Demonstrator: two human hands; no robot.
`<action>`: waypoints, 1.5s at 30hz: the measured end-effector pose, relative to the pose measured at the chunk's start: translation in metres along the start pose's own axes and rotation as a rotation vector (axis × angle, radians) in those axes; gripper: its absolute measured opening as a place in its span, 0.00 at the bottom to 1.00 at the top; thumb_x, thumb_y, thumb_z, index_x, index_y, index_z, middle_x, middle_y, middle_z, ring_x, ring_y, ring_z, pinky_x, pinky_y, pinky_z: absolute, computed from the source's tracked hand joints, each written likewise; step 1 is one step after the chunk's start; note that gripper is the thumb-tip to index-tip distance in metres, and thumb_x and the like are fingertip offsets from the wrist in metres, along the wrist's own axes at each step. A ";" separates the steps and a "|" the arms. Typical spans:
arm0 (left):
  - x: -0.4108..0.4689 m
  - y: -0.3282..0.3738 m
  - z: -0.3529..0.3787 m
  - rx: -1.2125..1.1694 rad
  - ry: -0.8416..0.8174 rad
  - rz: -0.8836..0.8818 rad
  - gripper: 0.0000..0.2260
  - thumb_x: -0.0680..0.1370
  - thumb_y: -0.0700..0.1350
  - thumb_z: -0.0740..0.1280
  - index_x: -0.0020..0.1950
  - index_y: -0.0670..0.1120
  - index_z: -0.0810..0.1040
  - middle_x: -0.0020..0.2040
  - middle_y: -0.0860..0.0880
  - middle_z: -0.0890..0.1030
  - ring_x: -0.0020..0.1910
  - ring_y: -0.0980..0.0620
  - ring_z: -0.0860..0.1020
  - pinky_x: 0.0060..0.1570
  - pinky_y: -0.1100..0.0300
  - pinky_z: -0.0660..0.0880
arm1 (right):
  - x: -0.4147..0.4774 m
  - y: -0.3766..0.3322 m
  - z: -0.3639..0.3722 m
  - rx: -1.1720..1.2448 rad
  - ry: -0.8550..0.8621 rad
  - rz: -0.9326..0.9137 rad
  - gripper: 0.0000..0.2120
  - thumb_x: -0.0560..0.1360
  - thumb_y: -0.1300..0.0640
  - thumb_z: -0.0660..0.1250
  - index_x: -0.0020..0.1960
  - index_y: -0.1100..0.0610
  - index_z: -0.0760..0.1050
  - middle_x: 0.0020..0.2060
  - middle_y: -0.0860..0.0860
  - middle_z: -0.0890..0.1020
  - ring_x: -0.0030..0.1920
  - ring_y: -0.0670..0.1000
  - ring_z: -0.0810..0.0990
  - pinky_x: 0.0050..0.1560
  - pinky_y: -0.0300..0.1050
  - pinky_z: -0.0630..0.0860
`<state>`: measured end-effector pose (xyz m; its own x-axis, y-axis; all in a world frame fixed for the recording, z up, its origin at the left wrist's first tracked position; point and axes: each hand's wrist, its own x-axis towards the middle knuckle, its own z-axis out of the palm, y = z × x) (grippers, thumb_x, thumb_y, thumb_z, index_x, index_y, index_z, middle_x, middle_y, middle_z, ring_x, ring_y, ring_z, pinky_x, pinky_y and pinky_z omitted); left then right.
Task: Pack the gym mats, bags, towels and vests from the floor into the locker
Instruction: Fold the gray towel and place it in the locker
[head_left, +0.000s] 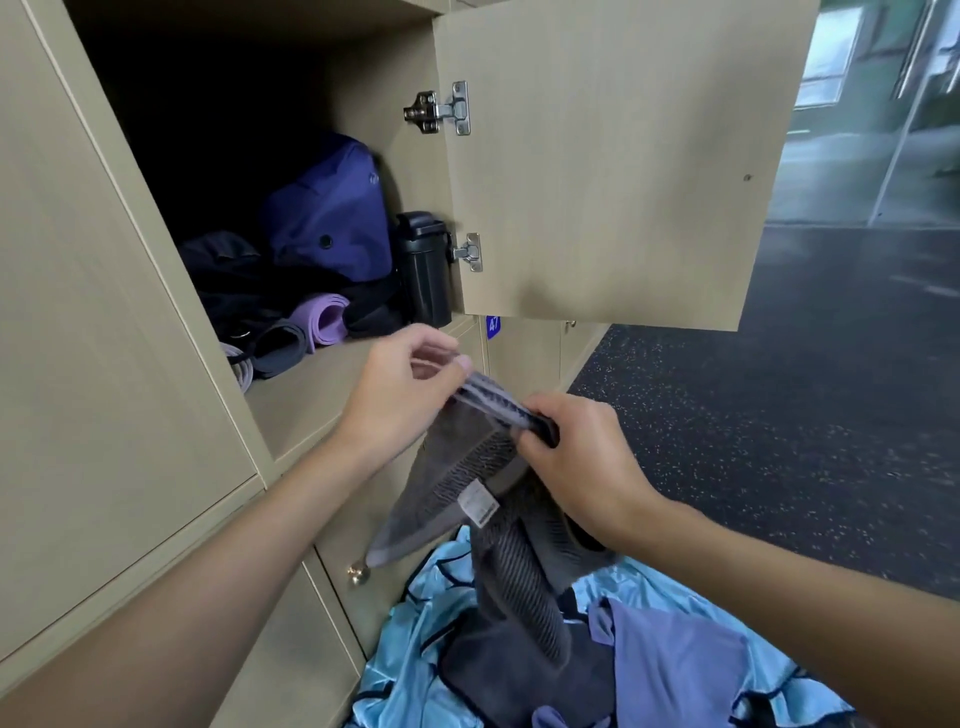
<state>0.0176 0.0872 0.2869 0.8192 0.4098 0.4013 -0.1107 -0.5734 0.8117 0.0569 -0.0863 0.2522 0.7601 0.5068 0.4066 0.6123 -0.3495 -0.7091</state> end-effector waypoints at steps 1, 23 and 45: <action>-0.001 -0.003 -0.005 0.102 -0.121 0.047 0.12 0.75 0.47 0.74 0.58 0.49 0.80 0.53 0.55 0.80 0.50 0.63 0.78 0.50 0.67 0.75 | 0.002 0.002 -0.002 -0.022 0.005 -0.017 0.08 0.76 0.64 0.64 0.40 0.58 0.78 0.28 0.47 0.73 0.30 0.44 0.68 0.32 0.38 0.65; -0.006 -0.003 0.000 0.171 -0.403 0.136 0.07 0.76 0.36 0.72 0.44 0.48 0.85 0.36 0.53 0.82 0.35 0.60 0.75 0.39 0.66 0.72 | 0.022 0.004 -0.049 -0.042 -0.202 -0.050 0.06 0.77 0.62 0.68 0.51 0.54 0.81 0.40 0.49 0.85 0.38 0.45 0.79 0.41 0.39 0.74; -0.011 0.023 0.039 -0.091 -0.351 0.165 0.05 0.77 0.40 0.71 0.49 0.49 0.84 0.40 0.56 0.85 0.38 0.61 0.79 0.41 0.65 0.76 | 0.018 0.012 -0.052 0.139 0.040 0.029 0.14 0.73 0.62 0.74 0.37 0.50 0.72 0.36 0.51 0.81 0.35 0.45 0.75 0.37 0.40 0.72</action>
<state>0.0281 0.0417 0.2844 0.9272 0.0411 0.3723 -0.2929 -0.5397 0.7892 0.0895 -0.1221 0.2813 0.7869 0.4655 0.4051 0.5559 -0.2498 -0.7928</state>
